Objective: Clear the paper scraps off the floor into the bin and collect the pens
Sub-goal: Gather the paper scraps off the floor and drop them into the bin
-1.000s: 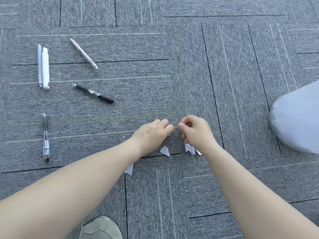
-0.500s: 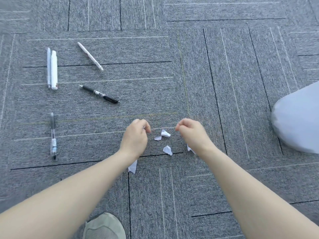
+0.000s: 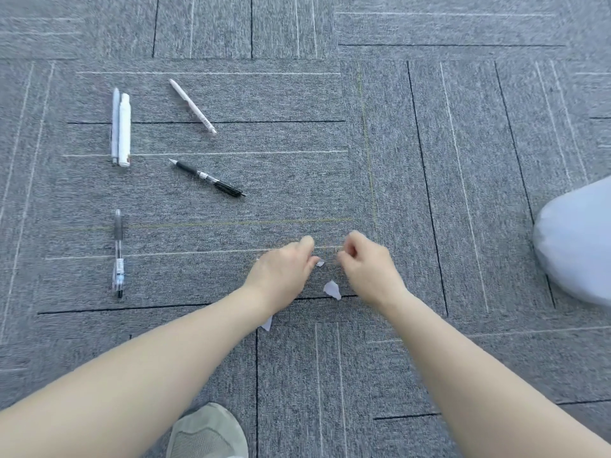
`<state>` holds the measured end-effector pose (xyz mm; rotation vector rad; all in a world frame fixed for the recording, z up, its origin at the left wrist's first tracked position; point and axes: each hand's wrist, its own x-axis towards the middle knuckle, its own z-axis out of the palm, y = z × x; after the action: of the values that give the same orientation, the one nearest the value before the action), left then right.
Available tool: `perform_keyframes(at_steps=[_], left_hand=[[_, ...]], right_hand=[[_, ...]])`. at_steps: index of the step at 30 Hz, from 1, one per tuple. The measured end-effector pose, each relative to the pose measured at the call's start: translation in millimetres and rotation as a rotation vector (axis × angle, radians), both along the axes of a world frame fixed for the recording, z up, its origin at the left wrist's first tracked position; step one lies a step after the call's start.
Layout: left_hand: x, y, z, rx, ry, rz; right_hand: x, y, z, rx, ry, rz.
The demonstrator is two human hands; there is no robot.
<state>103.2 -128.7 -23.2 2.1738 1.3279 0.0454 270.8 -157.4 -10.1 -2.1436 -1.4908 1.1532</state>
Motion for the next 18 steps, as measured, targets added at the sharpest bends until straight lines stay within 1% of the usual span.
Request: perform_keyframes(at_steps=[3,5,6,7,10,12,15,17,18], left_hand=[[7.6,-0.2,-4.3,0.066,0.099,-0.163],[10.8,0.0,-5.0,0.092,0.177,-0.232],[11.6,1.0,-5.8,0.102,0.198,-0.258],[11.6,2.1,-6.4,0.112,0.218,-0.283],[9.0,2.3,-7.8,0.113,0.226,-0.310],[3.9,-0.3,-4.8,0.082,0.193,-0.240],[-19.0,-4.0,-0.6,0.024,0.094,0.017],[-40.3,-7.0,-0.7,0.049,0.033,0.166],[-50.7,-8.2,-1.5,0.067,0.049,0.227]], right_hand=[[12.5,-3.8,-3.5,-0.046,0.081,-0.079],[17.6,-4.4,-5.1,-0.078,0.074,-0.086],[19.2,-3.7,-4.5,-0.084,0.040,-0.060],[19.4,-3.3,-1.8,-0.086,-0.022,0.001],[14.3,-7.8,4.0,-0.067,-0.188,0.298],[7.3,-15.3,7.5,-0.095,-0.236,0.437],[0.9,-21.6,9.5,-0.156,-0.292,0.514],[-3.2,-23.9,7.6,-0.144,-0.337,0.576],[-5.5,-25.2,5.4,-0.122,-0.355,0.623]])
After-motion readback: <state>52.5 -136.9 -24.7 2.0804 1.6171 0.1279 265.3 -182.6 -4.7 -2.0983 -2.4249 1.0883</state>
